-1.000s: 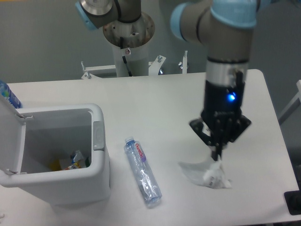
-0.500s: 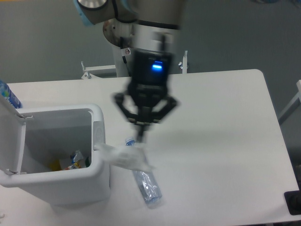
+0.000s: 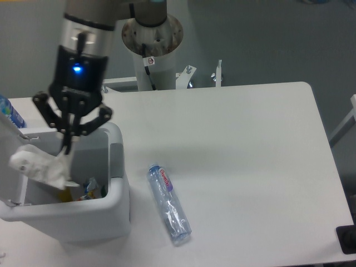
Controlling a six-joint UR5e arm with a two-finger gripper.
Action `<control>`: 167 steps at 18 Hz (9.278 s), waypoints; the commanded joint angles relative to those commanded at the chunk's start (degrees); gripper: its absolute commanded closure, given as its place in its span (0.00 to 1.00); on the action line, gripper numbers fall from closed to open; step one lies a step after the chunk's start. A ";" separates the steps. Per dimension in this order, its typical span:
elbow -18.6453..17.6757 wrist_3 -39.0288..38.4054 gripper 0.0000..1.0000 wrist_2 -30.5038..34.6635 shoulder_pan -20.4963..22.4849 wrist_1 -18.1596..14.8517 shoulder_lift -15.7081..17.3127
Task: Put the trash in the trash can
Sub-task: 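Carry the wrapper over the white trash bin, then open the gripper to drop the wrapper into the bin, then move the open gripper over the clear water bottle, then lower the gripper around the bottle's cap end and close, then lift the bottle upright off the table, then carry the bottle over the bin and release it inside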
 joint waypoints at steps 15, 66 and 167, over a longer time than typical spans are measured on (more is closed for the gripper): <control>-0.10 2.11 0.05 0.18 2.01 -0.17 -0.35; 5.44 -2.81 0.00 19.68 11.16 2.11 -33.31; 11.15 1.58 0.00 -7.12 10.88 12.22 -10.37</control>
